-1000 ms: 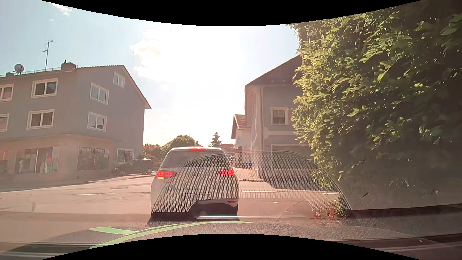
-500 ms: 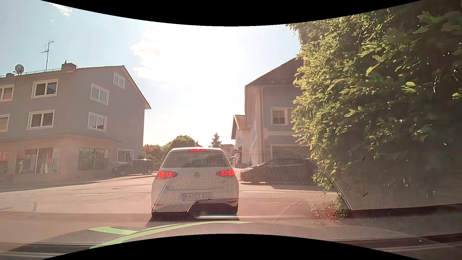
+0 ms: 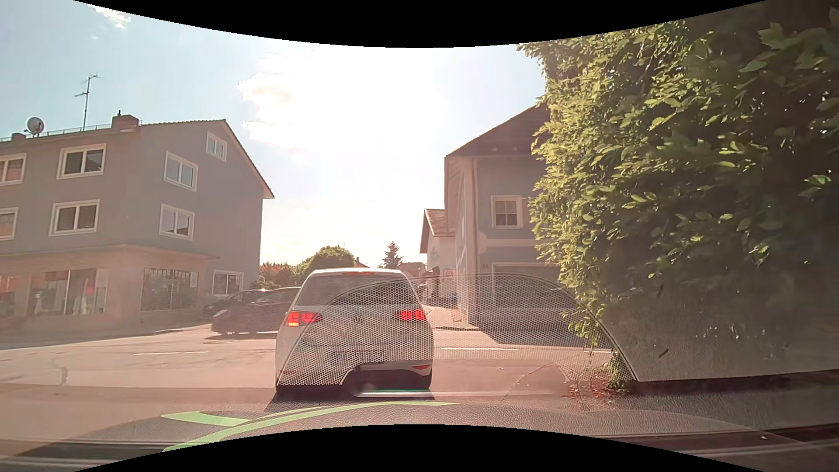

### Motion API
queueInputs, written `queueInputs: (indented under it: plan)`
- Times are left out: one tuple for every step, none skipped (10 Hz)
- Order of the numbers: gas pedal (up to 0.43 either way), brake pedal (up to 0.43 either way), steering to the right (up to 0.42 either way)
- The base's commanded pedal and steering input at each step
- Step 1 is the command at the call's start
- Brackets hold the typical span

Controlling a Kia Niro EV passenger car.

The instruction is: Follow the waypoints while adhering to traffic rules and regulations

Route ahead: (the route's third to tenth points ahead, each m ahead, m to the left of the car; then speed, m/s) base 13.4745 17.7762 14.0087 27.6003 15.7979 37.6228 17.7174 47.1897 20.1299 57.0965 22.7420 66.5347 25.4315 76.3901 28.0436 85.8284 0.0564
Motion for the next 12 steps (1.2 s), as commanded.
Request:
queueInputs:
  plan:
    - [0.000, 0.250, -0.039]
    - [0.000, 0.250, -0.039]
    - [0.000, 0.250, -0.039]
    - [0.000, 0.250, -0.039]
    - [0.000, 0.244, -0.039]
    - [0.000, 0.250, -0.039]
    - [0.000, 0.244, -0.039]
    - [0.000, 0.165, -0.039]
    - [0.000, 0.012, -0.039]
    - [0.000, 0.000, -0.039]
    - [0.000, 0.000, -0.039]
    - [0.000, 0.000, -0.039]
